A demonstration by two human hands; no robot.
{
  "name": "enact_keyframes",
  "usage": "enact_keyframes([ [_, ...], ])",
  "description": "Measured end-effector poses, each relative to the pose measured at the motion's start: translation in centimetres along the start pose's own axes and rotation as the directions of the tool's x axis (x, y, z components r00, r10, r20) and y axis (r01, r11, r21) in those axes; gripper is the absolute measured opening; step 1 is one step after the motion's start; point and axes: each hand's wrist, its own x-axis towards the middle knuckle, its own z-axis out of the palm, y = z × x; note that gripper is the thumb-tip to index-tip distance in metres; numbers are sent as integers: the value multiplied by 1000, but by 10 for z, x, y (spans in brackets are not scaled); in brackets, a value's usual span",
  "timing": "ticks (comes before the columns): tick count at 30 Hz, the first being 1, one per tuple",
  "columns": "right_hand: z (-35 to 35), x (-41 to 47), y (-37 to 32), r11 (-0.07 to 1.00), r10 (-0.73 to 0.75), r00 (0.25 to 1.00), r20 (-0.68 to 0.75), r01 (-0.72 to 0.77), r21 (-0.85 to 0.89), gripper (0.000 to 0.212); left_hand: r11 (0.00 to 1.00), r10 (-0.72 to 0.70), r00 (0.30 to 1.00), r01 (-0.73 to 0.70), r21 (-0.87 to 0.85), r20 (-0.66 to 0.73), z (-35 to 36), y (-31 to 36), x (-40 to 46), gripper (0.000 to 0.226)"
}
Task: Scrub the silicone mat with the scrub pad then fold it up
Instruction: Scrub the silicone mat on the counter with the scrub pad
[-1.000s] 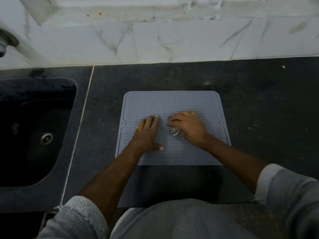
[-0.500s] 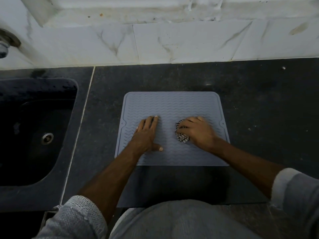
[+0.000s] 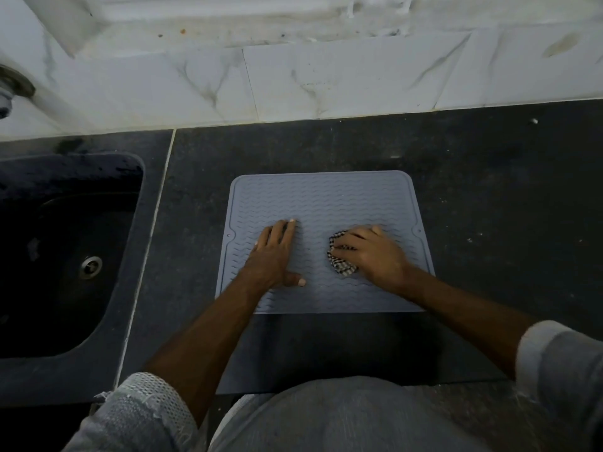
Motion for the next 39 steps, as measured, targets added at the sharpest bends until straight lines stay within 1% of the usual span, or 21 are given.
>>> enact_keyframes([
  [3,0,6,-1,999,39,999,12,-39,31,46,1000,-1,1000,0,10,11,0,0,0,127],
  [6,-2,23,-11,997,62,997,-49,-60,54,48,1000,-5,1000,5,16,19,0,0,1,127],
  [8,-1,36,-20,996,46,997,-66,-41,73,47,1000,-11,1000,10,28,22,1,0,1,126],
  [10,0,44,-28,998,14,999,-42,-11,67,46,999,-17,1000,16,32,24,2,0,2,127],
  [12,1,38,-25,999,-6,999,-50,9,50,46,1000,-13,1000,13,29,20,3,-1,2,127],
  [15,4,13,-6,1000,-11,998,-58,12,19,52,1000,5,1000,-5,15,16,4,-4,1,125],
  [19,5,-4,5,1000,21,998,-67,-19,22,59,1000,8,1000,-8,17,28,3,-4,1,124],
  [21,7,-3,3,998,52,996,-69,-50,30,60,1000,5,999,-4,-19,45,2,-4,1,122],
  [24,9,-4,2,993,94,991,-92,-86,86,55,996,-6,999,9,-93,33,1,-2,0,117],
  [26,8,-5,4,979,132,982,-134,-108,171,49,993,-7,1000,7,-116,1,3,3,-1,115],
  [29,1,0,7,931,225,952,-207,-148,333,41,991,2,999,-9,-135,-48,7,14,-2,120],
  [31,-5,8,10,914,274,924,-265,-165,370,37,991,12,999,-19,-132,-50,9,20,2,124],
  [33,-11,18,11,920,283,919,-273,-179,348,36,992,21,999,-27,-120,-45,10,26,6,126],
  [34,-12,23,10,931,265,928,-262,-175,320,36,992,27,998,-33,-119,-48,10,28,9,127],
  [35,-12,28,8,943,236,943,-235,-164,289,36,992,38,998,-44,-117,-54,10,30,12,128],
  [37,-9,37,0,970,165,977,-133,-136,202,39,992,67,996,-72,-104,-55,9,31,16,129],
  [39,-2,41,-4,984,132,989,-67,-122,130,44,993,79,996,-82,-90,-36,8,30,19,131],
])
